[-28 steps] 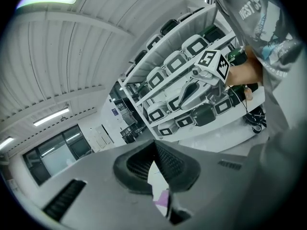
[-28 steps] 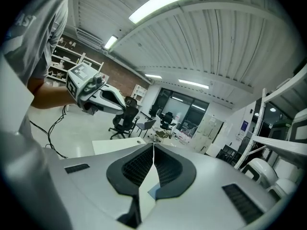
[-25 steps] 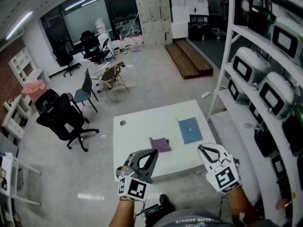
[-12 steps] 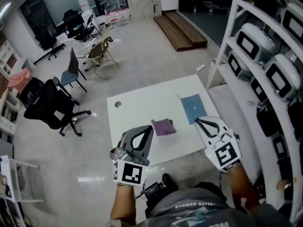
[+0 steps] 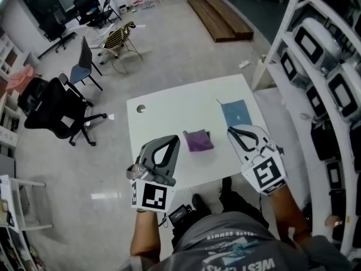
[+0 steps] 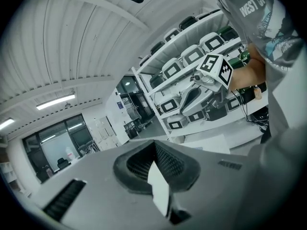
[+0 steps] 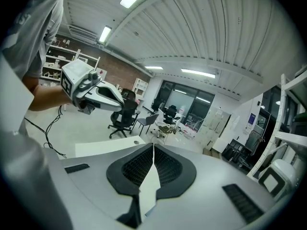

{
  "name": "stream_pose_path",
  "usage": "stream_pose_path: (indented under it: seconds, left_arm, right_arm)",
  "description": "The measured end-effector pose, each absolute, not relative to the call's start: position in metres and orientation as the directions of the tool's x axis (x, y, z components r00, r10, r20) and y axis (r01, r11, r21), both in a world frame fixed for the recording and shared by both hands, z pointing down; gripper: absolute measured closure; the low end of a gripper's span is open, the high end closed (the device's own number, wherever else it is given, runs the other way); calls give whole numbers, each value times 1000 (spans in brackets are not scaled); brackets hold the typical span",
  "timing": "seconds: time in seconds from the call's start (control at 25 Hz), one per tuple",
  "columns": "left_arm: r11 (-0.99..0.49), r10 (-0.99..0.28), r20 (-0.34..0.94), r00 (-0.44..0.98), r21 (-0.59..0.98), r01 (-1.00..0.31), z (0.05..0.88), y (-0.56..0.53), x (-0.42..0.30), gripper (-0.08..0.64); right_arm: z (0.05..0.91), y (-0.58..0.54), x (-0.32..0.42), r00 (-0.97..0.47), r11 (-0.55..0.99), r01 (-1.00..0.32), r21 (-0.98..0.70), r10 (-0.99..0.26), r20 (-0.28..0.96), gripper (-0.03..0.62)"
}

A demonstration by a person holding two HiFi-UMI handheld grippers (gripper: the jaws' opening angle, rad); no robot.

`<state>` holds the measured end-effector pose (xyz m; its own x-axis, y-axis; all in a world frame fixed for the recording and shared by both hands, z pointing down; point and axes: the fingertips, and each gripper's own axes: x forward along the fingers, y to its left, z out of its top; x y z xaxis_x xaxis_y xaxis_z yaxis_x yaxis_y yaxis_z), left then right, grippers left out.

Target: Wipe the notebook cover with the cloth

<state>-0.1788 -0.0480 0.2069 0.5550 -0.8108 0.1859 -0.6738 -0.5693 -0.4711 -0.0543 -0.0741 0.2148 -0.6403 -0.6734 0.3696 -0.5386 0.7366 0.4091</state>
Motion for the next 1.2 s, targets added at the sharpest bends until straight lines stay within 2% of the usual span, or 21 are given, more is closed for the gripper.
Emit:
stream_pose_path:
  seconds: [0.6,1.2]
  left_arm:
    - [-532,-847,272,457,-424,-733,242,-96,-183,557]
    - [-547,-818,414,400,-341,-765,350,-117,-199,557]
  right_arm:
    - [268,-133,-82,-735,856,-427,292,-517,439,560]
    - [430,-149,-115,-738,930,-366,38,-315,597,551]
